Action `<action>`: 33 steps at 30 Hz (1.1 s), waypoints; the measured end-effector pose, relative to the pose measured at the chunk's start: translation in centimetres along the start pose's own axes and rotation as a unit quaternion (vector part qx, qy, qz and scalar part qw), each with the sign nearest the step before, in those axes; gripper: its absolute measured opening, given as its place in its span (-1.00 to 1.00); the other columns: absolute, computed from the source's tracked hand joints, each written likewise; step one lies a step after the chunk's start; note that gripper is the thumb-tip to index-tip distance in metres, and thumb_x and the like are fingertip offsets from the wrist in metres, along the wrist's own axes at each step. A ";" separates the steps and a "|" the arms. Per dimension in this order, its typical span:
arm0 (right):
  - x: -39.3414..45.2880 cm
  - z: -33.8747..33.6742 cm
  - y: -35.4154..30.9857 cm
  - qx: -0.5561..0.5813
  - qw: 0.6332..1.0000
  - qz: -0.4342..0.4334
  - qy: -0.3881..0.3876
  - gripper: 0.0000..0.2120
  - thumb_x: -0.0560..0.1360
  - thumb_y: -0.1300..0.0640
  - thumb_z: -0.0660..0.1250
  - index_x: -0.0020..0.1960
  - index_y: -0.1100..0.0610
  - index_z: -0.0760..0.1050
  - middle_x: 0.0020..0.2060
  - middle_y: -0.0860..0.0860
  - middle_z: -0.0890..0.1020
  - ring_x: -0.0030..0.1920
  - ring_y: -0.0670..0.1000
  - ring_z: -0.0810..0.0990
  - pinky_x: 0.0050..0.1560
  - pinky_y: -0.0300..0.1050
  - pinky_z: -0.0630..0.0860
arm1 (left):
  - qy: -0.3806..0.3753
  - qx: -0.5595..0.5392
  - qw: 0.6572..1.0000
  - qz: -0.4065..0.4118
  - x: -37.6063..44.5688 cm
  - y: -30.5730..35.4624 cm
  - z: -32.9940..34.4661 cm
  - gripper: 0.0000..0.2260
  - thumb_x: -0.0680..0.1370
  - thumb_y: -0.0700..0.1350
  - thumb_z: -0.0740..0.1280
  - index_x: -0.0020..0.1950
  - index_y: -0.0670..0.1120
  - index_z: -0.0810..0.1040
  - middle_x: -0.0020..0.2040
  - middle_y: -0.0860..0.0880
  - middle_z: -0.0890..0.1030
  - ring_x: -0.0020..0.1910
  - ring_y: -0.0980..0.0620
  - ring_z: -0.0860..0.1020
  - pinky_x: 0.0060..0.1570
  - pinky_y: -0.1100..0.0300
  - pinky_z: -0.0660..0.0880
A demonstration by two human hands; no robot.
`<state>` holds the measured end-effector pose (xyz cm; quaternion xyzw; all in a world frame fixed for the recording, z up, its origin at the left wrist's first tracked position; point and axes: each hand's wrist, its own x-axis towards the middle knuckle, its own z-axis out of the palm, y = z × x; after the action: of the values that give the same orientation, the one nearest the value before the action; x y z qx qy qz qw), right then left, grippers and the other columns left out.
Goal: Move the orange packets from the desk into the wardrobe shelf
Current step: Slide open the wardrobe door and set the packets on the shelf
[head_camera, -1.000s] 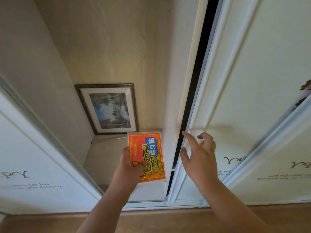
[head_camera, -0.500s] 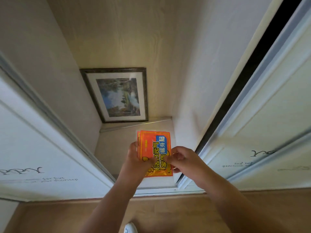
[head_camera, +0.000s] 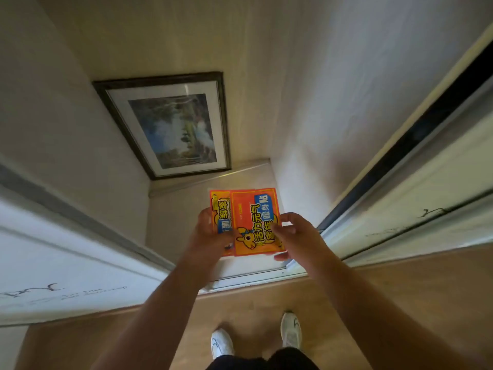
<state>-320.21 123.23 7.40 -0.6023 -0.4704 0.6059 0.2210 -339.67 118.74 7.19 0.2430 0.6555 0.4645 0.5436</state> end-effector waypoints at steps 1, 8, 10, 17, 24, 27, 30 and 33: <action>0.3 0.1 0.2 -0.002 1.000 0.005 -0.028 -0.83 0.63 0.09 0.40 0.18 0.05 0.46 0.03 0.15 0.74 -0.17 0.14 0.80 -0.20 0.01 0.71 | 0.004 0.007 1.000 0.004 0.5 -0.2 0.1 -0.46 0.47 -0.48 0.41 0.35 -0.08 0.40 0.12 -0.12 0.68 0.01 -0.07 0.71 -0.26 0.07 0.67; 5.6 -0.3 2.2 -0.069 0.997 -0.001 -0.045 -0.70 0.60 0.19 0.43 0.23 0.00 0.39 0.12 0.10 0.66 -0.12 0.07 0.79 -0.19 -0.08 0.70 | 0.064 0.017 0.997 -0.025 5.2 -3.8 0.6 -0.53 0.48 -0.48 0.29 0.25 -0.03 0.41 0.09 -0.13 0.66 -0.07 -0.06 0.69 -0.27 0.06 0.65; 7.6 -0.4 3.1 -0.065 0.998 0.002 -0.020 -0.73 0.61 0.21 0.38 0.23 -0.01 0.40 0.13 0.11 0.66 -0.08 0.08 0.77 -0.23 -0.12 0.68 | 0.079 0.038 0.996 -0.032 6.8 -5.0 0.5 -0.52 0.49 -0.51 0.26 0.28 -0.05 0.38 0.07 -0.08 0.63 -0.09 0.00 0.66 -0.29 0.13 0.66; 14.1 -0.3 7.4 -0.019 0.996 0.083 0.038 -0.76 0.65 0.26 0.22 0.28 0.08 0.45 0.10 0.06 0.68 0.02 0.06 0.72 -0.20 -0.14 0.61 | 0.145 0.143 0.978 -0.044 12.0 -9.2 -0.4 -0.54 0.46 -0.45 0.33 0.20 0.01 0.38 0.08 -0.09 0.58 0.07 -0.15 0.61 -0.04 0.00 0.62; 19.4 -0.7 13.1 0.053 0.978 0.172 0.102 -0.77 0.68 0.20 0.19 0.29 0.04 0.49 0.07 0.09 0.70 -0.06 0.05 0.69 -0.18 -0.12 0.56 | 0.153 0.143 0.975 -0.068 16.0 -14.0 0.3 -0.51 0.53 -0.43 0.34 0.41 -0.10 0.41 0.13 -0.09 0.57 0.00 -0.06 0.58 -0.29 0.24 0.51; 21.0 -1.3 14.4 0.098 0.971 0.181 0.123 -0.79 0.67 0.15 0.26 0.24 -0.07 0.54 -0.03 0.03 0.72 -0.10 0.04 0.68 -0.15 -0.08 0.53 | 0.155 0.125 0.977 -0.078 17.0 -15.7 0.8 -0.58 0.54 -0.41 0.35 0.29 -0.03 0.43 0.13 -0.08 0.58 -0.01 -0.07 0.59 -0.17 0.15 0.57; 22.6 -2.1 16.7 0.021 0.973 0.187 0.137 -0.53 0.60 0.01 0.38 0.49 -0.10 0.42 0.18 0.03 0.61 0.02 0.03 0.64 -0.07 0.00 0.59 | 0.146 0.121 0.978 -0.085 17.9 -17.3 1.2 -0.60 0.56 -0.38 0.36 0.21 0.06 0.39 0.13 -0.05 0.58 0.03 -0.08 0.60 -0.08 0.05 0.60; 22.7 -2.3 18.3 -0.118 0.963 0.217 0.110 -0.31 0.54 0.10 0.41 0.60 0.15 0.27 0.34 0.16 0.56 0.14 0.15 0.60 0.07 -0.02 0.57 | 0.147 0.120 0.978 -0.083 18.6 -18.5 1.5 -0.59 0.56 -0.39 0.35 0.21 0.06 0.39 0.13 -0.05 0.58 0.05 -0.09 0.60 -0.03 0.02 0.60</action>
<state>-316.62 134.45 -19.35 -0.7747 -0.3698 0.5092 0.0620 -340.26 126.21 -17.97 0.1798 0.7971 0.3666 0.4449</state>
